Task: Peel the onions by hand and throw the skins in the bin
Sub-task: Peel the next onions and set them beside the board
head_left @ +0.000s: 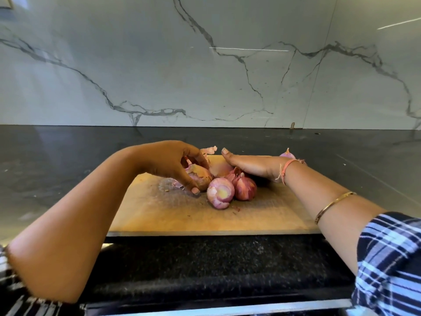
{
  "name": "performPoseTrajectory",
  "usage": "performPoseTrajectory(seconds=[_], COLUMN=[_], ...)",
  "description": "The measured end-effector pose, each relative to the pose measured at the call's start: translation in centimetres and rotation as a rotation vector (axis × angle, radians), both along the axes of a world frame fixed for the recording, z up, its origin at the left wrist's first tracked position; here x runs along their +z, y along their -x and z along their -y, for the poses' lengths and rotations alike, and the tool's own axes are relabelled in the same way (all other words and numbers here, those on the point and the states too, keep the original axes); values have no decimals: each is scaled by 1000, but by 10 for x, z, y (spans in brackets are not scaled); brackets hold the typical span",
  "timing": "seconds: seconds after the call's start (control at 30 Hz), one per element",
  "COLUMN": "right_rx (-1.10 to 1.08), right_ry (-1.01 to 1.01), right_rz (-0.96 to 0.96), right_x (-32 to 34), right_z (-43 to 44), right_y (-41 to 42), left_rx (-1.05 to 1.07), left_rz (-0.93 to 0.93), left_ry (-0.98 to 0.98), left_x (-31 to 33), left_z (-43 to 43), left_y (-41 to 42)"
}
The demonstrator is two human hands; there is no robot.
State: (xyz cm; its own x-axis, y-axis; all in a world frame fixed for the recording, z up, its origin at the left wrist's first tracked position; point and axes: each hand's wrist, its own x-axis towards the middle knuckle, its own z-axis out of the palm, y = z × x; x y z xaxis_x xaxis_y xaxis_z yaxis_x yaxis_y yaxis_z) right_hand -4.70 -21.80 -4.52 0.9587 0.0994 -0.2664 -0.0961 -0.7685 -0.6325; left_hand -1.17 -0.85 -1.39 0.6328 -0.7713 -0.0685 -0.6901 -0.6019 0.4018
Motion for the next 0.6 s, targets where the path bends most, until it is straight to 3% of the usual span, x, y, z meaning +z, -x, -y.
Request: performPoseTrajectory(seconds=[0.17, 0.3, 0.4, 0.6], right_rx=[-22, -44, -106, -190], right_ry=[-78, -273, -405, -446], right_rz=[-20, 9, 131, 526], right_x=[4, 0, -4, 3], right_z=[5, 14, 20, 14], right_y=[4, -1, -3, -3], left_rx=[1, -1, 10, 66], left_rz=[-17, -46, -62, -109], left_ry=[3, 31, 96, 289], left_x=[-1, 1, 5, 10], left_z=[1, -1, -3, -9], left_y=[-1, 0, 3, 3])
